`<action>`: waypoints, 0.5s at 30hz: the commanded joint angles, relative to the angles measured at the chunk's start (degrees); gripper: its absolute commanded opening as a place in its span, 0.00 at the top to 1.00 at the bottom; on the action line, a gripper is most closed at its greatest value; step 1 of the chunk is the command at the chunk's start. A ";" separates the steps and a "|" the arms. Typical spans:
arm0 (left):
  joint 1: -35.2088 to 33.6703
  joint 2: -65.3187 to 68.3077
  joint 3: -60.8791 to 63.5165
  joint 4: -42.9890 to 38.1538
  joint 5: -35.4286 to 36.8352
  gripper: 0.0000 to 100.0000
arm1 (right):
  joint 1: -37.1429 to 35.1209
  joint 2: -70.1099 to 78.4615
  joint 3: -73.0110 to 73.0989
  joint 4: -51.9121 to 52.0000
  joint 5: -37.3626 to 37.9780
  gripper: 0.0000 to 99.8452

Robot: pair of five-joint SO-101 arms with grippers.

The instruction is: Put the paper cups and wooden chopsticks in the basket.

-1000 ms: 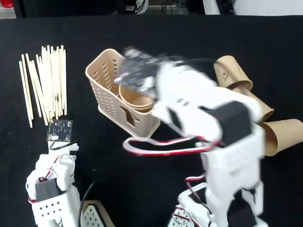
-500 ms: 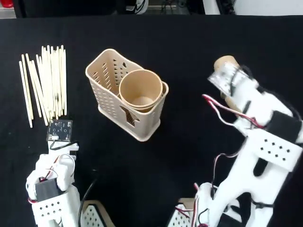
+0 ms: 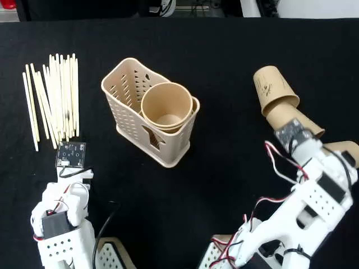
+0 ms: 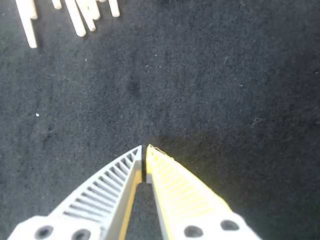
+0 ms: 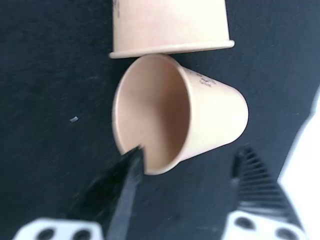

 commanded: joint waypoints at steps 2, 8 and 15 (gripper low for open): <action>0.22 -0.09 1.01 0.26 -0.35 0.97 | 2.37 -0.75 5.32 -13.45 1.14 0.71; 0.22 -0.09 1.01 0.26 -0.35 0.97 | 2.11 4.70 15.52 -36.22 1.23 0.72; 0.22 -0.09 1.01 0.26 -0.35 0.97 | 2.55 14.11 16.04 -49.58 1.23 0.92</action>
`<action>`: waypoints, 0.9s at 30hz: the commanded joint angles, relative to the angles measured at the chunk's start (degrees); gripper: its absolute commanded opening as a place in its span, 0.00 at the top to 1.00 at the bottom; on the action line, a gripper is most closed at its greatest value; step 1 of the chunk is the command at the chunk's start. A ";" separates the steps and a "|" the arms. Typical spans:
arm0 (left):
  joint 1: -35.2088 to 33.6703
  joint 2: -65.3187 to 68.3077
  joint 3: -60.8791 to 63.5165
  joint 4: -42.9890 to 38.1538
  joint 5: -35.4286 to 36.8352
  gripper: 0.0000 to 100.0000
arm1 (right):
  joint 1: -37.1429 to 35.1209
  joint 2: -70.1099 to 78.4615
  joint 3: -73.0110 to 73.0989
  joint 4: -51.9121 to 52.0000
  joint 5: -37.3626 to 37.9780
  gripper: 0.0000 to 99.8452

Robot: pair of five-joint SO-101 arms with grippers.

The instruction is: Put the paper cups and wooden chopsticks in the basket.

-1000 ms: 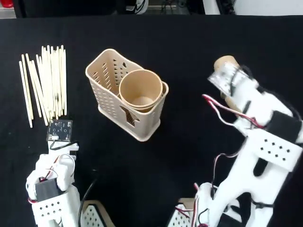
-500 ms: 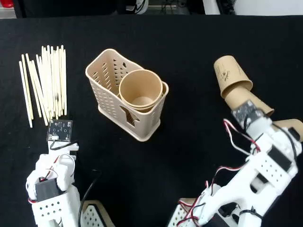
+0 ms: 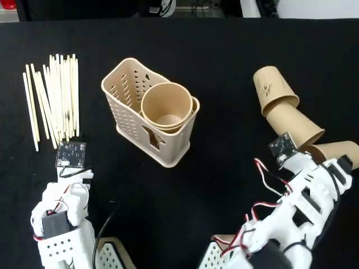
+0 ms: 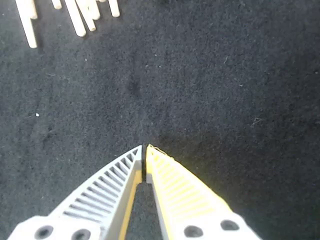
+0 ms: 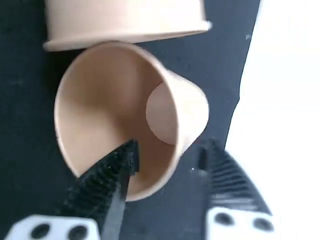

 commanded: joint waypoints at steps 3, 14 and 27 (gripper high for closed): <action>0.22 -0.09 1.01 0.26 -0.35 0.97 | 1.32 3.47 -2.33 -3.78 0.26 0.99; 0.22 -0.09 1.01 0.26 -0.35 0.97 | 7.82 -12.35 -2.68 6.59 0.09 0.99; 0.22 -0.09 1.01 0.26 -0.35 0.97 | -1.41 -62.99 -39.69 86.68 -18.20 0.99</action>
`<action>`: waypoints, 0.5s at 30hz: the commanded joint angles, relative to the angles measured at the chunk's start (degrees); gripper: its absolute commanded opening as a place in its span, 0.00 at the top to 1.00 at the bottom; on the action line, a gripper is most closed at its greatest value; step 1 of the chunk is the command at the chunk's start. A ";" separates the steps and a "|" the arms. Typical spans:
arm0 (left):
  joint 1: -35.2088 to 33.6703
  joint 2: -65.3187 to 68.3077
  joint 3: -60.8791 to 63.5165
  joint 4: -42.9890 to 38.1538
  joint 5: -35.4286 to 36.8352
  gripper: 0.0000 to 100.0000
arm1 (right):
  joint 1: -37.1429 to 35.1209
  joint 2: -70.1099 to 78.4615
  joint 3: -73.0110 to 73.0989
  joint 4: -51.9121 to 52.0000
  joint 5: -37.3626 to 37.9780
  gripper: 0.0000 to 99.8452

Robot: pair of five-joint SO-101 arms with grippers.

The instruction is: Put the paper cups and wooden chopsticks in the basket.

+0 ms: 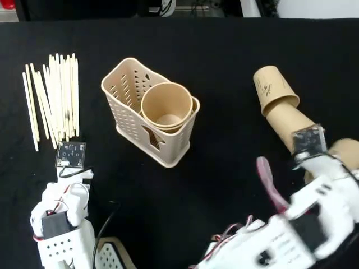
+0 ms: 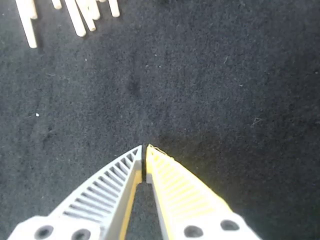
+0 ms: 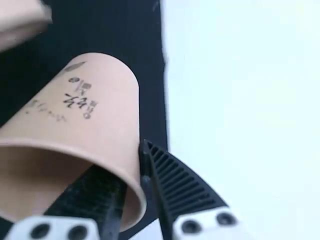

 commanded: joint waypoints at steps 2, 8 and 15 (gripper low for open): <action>0.22 -0.09 1.01 0.26 -0.35 0.97 | -7.47 -9.45 -24.22 27.52 -6.42 0.99; 0.22 -0.09 1.01 0.26 -0.35 0.97 | -16.18 -5.49 -43.03 36.22 -14.24 0.99; 0.22 -0.09 1.01 0.26 -0.35 0.97 | -28.48 11.30 -59.56 36.48 -30.33 0.99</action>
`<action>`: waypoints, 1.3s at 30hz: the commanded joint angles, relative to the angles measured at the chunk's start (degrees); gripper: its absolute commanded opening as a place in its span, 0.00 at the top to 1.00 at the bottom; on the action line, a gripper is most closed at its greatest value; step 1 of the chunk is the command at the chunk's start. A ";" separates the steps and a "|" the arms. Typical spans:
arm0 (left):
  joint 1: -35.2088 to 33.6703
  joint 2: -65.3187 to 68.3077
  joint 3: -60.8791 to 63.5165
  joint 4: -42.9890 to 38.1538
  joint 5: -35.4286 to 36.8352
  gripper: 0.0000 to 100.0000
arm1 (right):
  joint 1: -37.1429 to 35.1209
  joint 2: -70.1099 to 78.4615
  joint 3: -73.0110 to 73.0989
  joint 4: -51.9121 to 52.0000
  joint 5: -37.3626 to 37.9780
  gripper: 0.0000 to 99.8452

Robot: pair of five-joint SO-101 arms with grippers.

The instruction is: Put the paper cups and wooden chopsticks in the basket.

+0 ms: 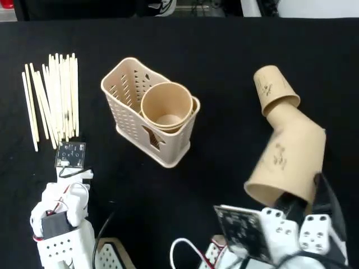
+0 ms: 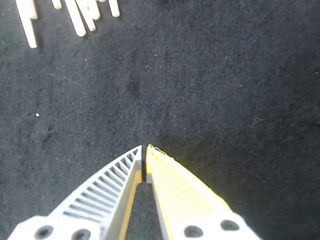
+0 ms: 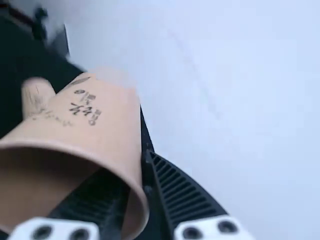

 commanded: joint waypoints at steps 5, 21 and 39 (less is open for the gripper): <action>0.22 -0.09 1.01 0.26 -0.35 0.97 | -20.13 31.78 -21.93 6.15 -15.82 0.99; 0.22 -0.09 1.01 0.26 -0.35 0.97 | -52.04 67.74 -38.20 7.82 -24.88 0.99; 0.22 -0.09 1.01 0.26 -0.35 0.97 | -48.79 67.91 -31.52 8.00 -25.23 0.99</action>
